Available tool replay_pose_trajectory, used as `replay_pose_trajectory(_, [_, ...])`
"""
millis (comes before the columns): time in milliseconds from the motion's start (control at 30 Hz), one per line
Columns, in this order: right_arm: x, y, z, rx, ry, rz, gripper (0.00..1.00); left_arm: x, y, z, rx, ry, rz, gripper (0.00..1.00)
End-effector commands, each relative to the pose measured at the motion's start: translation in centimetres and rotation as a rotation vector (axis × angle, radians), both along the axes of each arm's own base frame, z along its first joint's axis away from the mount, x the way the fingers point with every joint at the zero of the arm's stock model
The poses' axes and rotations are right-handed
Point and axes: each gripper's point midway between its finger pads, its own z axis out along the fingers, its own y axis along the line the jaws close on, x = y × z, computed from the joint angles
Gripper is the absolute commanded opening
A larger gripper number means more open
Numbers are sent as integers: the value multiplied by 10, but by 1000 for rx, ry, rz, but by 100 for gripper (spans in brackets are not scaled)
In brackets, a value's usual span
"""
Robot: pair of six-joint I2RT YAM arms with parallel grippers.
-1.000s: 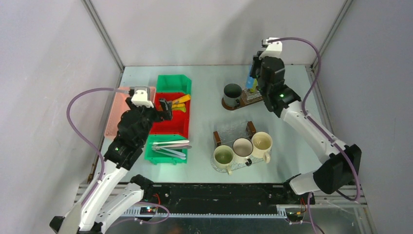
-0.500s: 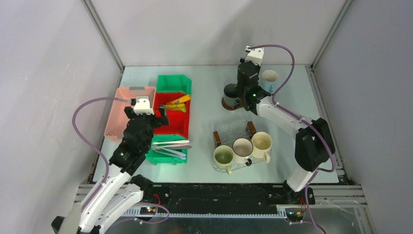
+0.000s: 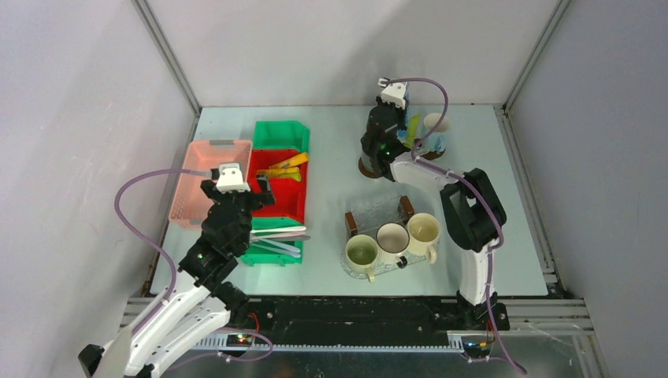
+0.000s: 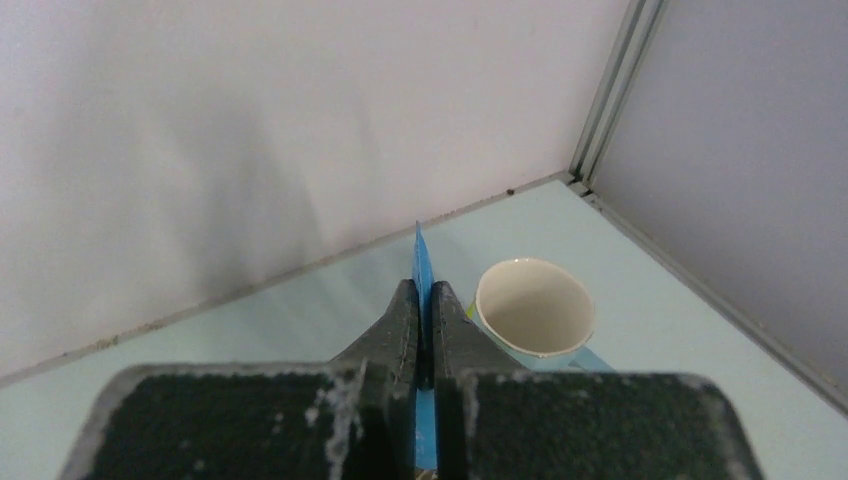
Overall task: Prepare toiletry sets of a toothbrush and toothpaste on the tray
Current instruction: Place the toothpaste in the toothpaste holder.
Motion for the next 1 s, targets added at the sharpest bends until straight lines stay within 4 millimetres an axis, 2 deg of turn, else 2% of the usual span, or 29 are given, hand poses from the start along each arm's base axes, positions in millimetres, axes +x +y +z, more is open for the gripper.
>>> replay_pose_trajectory(0, [1,0,37,73,-141,-74,0,-1,5,17,-36,-67,37,100])
replay_pose_trajectory(633, [12,2,0,75,-99,-118,0,-3,6,17,-36,-73,38,100])
replay_pose_trajectory(967, [15,2,-11,81,-88,-124,0,-5,5,17,-38,-76,31,100])
